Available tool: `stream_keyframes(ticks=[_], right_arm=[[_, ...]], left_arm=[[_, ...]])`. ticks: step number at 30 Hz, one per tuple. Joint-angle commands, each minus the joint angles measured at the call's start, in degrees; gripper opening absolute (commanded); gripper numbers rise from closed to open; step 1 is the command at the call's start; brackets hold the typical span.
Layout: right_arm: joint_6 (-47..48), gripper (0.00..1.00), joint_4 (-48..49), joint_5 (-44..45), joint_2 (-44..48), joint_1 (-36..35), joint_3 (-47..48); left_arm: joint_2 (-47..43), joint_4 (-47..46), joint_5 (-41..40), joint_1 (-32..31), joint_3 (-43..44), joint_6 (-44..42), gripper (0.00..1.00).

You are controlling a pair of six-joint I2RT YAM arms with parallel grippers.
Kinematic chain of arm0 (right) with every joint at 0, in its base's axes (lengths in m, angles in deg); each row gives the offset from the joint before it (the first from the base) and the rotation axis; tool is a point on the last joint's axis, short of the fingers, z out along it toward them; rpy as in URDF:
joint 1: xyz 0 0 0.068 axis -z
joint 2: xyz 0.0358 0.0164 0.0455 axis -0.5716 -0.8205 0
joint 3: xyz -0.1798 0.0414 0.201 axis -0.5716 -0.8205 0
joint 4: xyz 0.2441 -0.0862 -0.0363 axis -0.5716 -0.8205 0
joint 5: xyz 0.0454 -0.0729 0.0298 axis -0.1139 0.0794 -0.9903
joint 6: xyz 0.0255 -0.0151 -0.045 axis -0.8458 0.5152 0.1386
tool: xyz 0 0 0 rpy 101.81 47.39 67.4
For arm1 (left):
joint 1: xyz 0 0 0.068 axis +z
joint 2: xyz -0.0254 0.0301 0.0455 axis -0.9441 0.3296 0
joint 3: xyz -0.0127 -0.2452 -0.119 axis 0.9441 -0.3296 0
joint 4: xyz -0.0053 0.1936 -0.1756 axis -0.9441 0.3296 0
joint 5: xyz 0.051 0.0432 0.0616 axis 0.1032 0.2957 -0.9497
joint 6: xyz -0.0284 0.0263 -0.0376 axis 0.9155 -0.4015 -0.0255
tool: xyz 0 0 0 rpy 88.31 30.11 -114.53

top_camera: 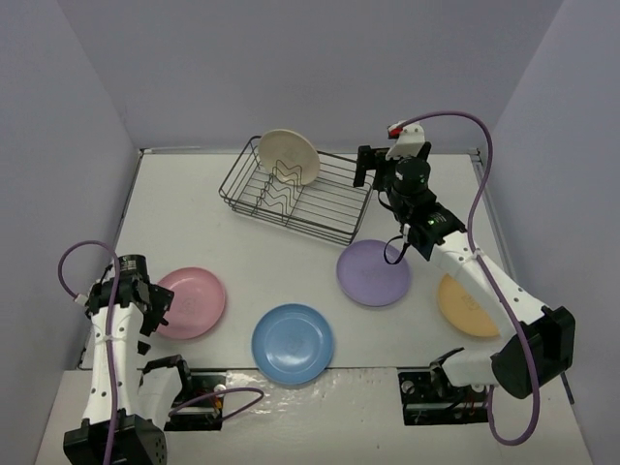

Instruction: Load the plates into the dish rack

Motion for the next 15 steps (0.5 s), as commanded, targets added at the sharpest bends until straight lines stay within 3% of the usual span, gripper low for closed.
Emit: stream_keyframes(ticks=[1, 8, 15], right_arm=[[-2.48, 1.0, 0.09, 2.41, 3.49, 1.37, 1.21], [-3.67, 1.0, -0.17, 1.18, 5.61, 3.91, 0.87], [-4.55, 1.0, -1.68, 1.91, 7.42, 4.68, 0.45]], left_arm=[[-0.91, -1.12, -0.59, 0.48, -4.55, 8.35, 0.97], [-0.09, -6.13, -0.94, 0.39, -9.27, 9.96, 0.93], [3.12, -12.51, -1.64, 0.37, -12.81, 10.35, 0.78]])
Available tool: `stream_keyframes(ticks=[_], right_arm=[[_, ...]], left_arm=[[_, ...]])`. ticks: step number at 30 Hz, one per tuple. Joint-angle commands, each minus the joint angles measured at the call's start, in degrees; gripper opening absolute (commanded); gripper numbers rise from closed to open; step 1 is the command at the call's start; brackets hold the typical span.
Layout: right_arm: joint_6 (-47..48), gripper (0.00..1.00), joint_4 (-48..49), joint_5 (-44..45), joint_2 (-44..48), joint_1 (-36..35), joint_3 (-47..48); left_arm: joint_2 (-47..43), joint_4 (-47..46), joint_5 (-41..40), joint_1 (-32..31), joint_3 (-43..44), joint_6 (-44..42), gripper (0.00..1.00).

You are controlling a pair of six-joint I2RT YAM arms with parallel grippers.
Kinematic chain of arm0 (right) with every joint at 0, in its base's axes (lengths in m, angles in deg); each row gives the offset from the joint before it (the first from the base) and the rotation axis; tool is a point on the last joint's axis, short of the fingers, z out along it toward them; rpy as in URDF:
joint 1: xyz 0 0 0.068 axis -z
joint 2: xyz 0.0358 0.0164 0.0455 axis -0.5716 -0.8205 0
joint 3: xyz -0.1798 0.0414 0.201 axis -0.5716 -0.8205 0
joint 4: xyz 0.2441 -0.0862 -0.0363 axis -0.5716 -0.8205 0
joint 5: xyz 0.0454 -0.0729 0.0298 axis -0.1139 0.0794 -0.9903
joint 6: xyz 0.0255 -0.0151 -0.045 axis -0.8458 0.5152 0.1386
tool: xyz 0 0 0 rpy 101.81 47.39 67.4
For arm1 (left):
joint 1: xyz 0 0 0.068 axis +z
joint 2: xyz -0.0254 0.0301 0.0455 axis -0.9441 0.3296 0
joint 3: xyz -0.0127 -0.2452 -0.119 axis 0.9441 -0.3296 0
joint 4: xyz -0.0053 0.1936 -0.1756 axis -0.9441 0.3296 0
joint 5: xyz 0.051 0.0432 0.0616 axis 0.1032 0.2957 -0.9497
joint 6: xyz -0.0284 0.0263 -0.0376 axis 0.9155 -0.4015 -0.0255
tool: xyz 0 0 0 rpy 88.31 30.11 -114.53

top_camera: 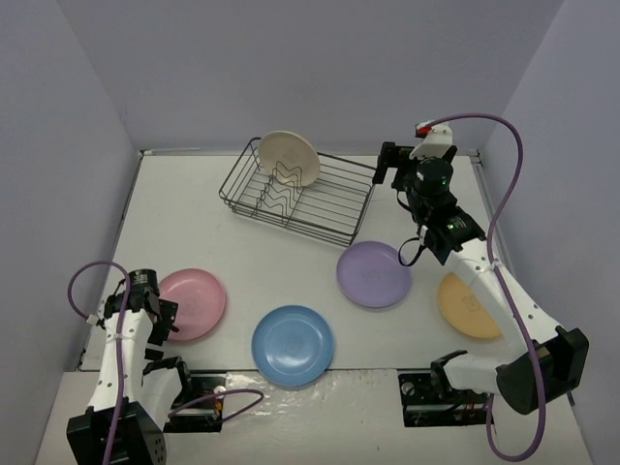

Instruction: Load the plates into the dish rack

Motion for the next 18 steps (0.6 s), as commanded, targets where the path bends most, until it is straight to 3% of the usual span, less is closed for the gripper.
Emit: stream_keyframes(ticks=[1, 5, 9, 18], right_arm=[[-1.54, 1.0, 1.93, 1.52, 3.22, 0.47, 1.04], [-1.56, 1.0, 1.1, 2.17, 4.89, 0.61, 1.15], [-1.98, 1.0, -0.15, 2.3, 6.39, 0.61, 1.15], [-2.42, 1.0, -2.77, 4.29, 10.28, 0.61, 0.81]], left_arm=[[3.32, -4.26, -1.51, 0.39, -1.16, 1.58, 0.78], [6.14, -5.83, -2.13, 0.32, -1.19, 0.74, 0.74], [7.36, -9.42, -2.1, 0.37, -1.75, -0.75, 0.53], [7.97, -17.72, 0.37, 0.38, -4.8, -6.15, 0.24]])
